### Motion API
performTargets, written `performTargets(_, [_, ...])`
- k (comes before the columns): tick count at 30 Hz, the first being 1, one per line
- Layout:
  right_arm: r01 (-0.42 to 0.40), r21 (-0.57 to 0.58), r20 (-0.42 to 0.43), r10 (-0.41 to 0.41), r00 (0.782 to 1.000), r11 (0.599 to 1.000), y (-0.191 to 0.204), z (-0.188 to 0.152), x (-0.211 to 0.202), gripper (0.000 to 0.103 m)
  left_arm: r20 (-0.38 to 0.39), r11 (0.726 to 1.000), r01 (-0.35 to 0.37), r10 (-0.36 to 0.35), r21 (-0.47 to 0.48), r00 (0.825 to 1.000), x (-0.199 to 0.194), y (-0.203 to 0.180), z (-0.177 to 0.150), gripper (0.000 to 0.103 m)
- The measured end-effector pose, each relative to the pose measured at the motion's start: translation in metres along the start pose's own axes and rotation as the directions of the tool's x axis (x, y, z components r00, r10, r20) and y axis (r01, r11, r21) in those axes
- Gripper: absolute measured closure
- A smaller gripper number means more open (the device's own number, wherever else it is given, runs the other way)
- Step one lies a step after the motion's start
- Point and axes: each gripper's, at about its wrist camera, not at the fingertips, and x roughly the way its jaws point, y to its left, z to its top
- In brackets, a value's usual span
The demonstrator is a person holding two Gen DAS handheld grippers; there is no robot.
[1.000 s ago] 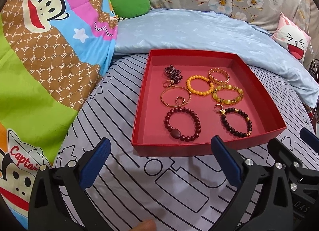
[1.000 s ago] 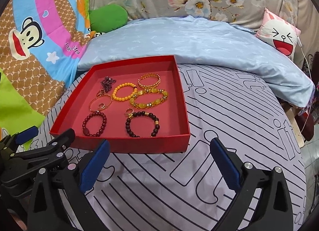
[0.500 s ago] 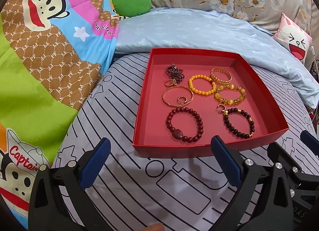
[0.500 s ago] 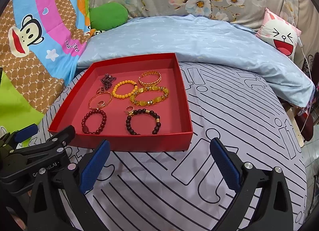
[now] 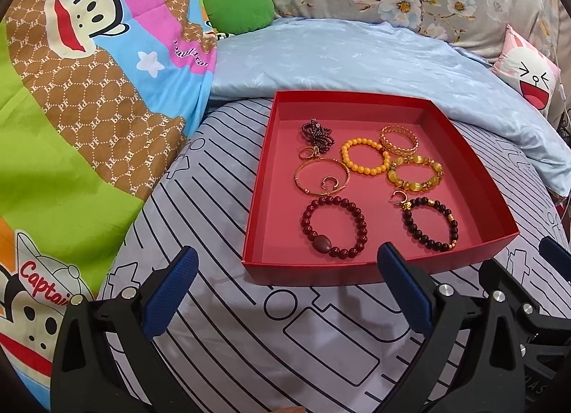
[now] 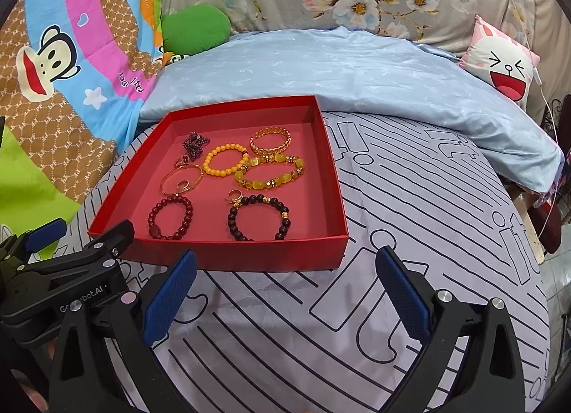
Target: Organize jewelry
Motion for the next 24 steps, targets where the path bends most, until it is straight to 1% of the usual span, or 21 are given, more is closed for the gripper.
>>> performTargets(24, [0.002, -0.003, -0.001, -0.002, 1.0, 1.0, 0.0009, -0.0005, -0.0004, 0.006, 0.0, 1.0, -0.009, 0.009, -0.007, 1.0, 0.0033, 0.0006, 0.0001, 0.007])
